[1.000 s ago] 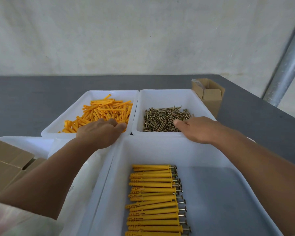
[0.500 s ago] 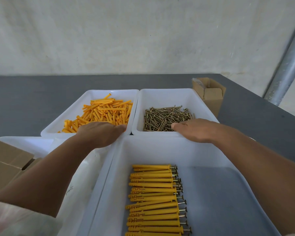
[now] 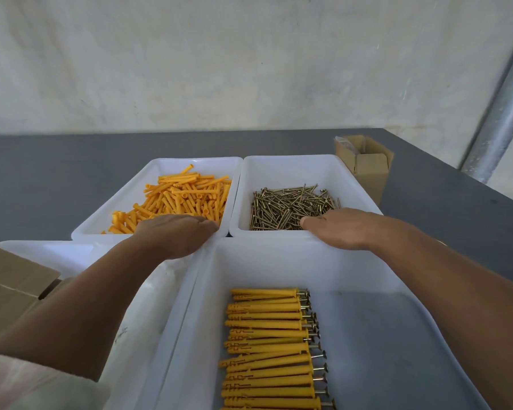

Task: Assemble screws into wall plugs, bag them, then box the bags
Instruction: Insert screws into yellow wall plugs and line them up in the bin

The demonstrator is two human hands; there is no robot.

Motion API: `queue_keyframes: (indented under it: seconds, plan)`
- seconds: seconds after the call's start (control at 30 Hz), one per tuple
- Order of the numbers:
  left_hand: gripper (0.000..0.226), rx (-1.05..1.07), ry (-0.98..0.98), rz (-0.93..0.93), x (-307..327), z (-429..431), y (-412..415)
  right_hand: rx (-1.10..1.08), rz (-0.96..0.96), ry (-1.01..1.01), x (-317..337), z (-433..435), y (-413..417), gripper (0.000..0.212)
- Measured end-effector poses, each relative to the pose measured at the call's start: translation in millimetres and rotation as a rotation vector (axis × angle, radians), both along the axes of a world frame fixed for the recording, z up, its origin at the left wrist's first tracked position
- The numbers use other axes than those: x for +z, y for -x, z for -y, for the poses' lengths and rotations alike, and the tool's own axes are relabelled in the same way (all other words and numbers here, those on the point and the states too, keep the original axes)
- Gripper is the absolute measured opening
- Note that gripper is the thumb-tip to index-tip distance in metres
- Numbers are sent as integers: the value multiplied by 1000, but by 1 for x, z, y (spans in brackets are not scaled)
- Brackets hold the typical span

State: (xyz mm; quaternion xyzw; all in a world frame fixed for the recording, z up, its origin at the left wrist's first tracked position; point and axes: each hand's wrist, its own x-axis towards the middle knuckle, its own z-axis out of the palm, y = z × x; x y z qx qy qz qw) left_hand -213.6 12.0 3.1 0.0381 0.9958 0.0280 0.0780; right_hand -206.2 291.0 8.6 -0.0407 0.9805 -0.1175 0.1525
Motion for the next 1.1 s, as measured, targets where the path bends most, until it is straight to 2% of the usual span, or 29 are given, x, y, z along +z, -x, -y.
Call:
queue_keyframes:
  seconds: [0.23,0.3,0.4,0.47,0.57,0.63,0.8,0.93,1.1]
  plan:
    - [40,84,1,-78,-5,-1,2,11,-37,2,-1,0,-2,52]
    - [29,182,-98,-134,-4,-1,5,22,-52,1,-2,-1,-1,46]
    - [12,309,-291,-318,-2,2,12,37,-78,-6,-3,-1,0,41]
    - [22,328,-263,-344,-3,4,19,44,-78,-5,-3,-1,-1,41]
    - [48,313,-141,-252,-5,5,33,45,-67,2,-2,-1,-1,41]
    - [58,313,-55,-204,-8,4,40,53,-52,6,-3,-1,0,38]
    - [43,219,76,-166,-13,6,50,42,-15,0,-5,-4,5,39]
    - [26,202,48,-242,-13,5,48,28,-12,-17,-5,-3,7,40]
    - [24,287,-36,-219,-14,8,48,39,-40,-7,-5,-3,5,40]
